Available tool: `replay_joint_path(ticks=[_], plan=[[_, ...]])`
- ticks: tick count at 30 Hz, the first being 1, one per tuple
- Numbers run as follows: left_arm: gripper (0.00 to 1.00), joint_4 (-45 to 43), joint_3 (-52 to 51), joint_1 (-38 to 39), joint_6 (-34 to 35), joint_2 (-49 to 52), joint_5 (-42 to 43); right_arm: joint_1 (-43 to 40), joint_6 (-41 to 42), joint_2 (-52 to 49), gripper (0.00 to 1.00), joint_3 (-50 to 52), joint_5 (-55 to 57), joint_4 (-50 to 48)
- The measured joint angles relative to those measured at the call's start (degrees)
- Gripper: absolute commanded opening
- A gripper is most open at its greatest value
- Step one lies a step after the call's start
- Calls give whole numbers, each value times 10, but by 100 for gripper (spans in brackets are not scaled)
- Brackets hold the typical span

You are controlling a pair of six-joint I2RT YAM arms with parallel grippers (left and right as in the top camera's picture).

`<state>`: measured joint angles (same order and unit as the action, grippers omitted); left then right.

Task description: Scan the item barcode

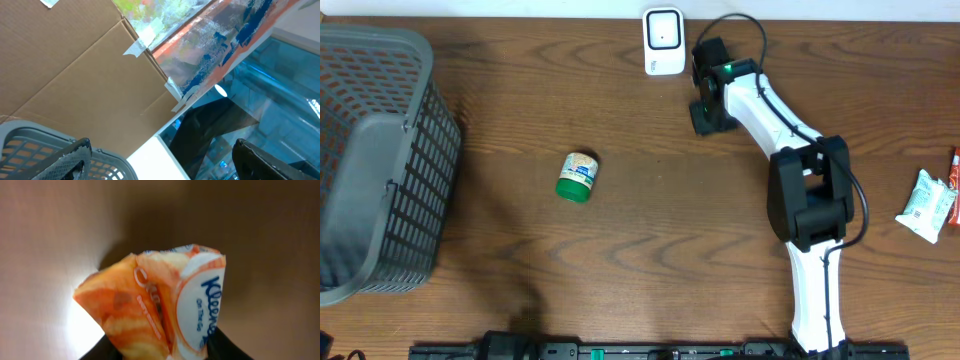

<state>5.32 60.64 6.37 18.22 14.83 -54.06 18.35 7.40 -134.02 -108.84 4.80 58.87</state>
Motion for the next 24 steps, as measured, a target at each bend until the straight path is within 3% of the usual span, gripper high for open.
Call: replay_joint_path(ticks=[3, 8, 10, 12, 21, 22, 24], plan=[[90, 0, 0, 0, 0, 0, 0, 3, 18, 13, 11, 9, -31, 94], [90, 0, 0, 0, 0, 0, 0, 28, 35, 19, 45, 22, -87, 216], [90, 0, 0, 0, 0, 0, 0, 44, 40, 21, 64, 24, -98, 240], [91, 0, 0, 0, 0, 0, 0, 63, 42, 28, 99, 27, -108, 254], [90, 0, 0, 0, 0, 0, 0, 116, 45, 163, 99, 29, -125, 245], [90, 0, 0, 0, 0, 0, 0, 120, 45, 181, 94, 29, -125, 242], [90, 0, 0, 0, 0, 0, 0, 125, 38, 205, 62, 28, -126, 240]])
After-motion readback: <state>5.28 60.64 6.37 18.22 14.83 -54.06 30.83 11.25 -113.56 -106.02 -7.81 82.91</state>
